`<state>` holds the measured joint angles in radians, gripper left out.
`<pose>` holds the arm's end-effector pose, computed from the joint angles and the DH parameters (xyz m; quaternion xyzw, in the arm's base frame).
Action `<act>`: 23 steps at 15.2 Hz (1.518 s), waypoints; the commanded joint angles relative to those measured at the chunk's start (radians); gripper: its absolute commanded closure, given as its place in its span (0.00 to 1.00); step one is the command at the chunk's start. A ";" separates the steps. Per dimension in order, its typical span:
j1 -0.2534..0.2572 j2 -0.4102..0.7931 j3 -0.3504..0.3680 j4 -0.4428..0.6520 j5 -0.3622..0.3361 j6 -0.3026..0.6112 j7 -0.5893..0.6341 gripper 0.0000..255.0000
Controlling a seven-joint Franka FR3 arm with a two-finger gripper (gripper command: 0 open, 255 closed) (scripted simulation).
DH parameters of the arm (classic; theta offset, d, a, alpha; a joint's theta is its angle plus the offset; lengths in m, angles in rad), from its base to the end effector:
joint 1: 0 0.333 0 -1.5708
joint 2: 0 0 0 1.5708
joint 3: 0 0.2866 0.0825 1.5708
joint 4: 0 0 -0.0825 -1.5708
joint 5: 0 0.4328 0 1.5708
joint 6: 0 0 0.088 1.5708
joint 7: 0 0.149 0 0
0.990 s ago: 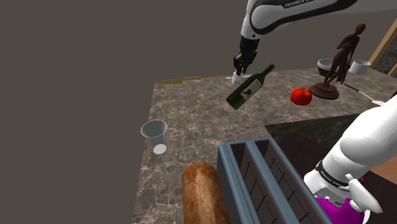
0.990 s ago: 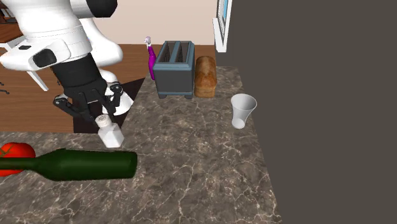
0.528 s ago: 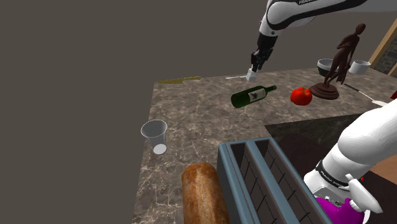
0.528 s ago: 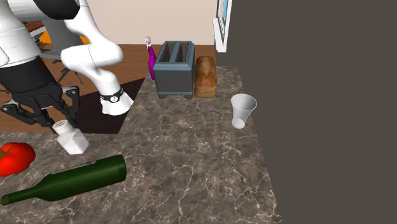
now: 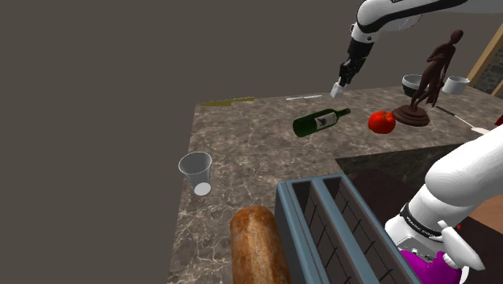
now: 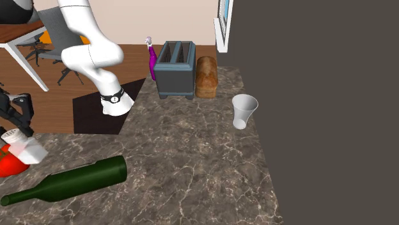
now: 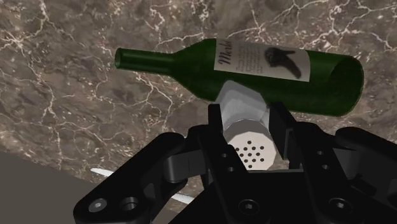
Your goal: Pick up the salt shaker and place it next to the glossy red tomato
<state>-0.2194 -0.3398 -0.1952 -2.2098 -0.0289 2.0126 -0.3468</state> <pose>0.4827 -0.2170 0.4435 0.9972 -0.0253 0.0705 0.0076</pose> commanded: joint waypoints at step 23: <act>-0.101 0.186 -0.241 0.050 0.050 0.124 -0.370 1.00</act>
<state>-0.3202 -0.1598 -0.4351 -2.1507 0.0178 2.1204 -0.7140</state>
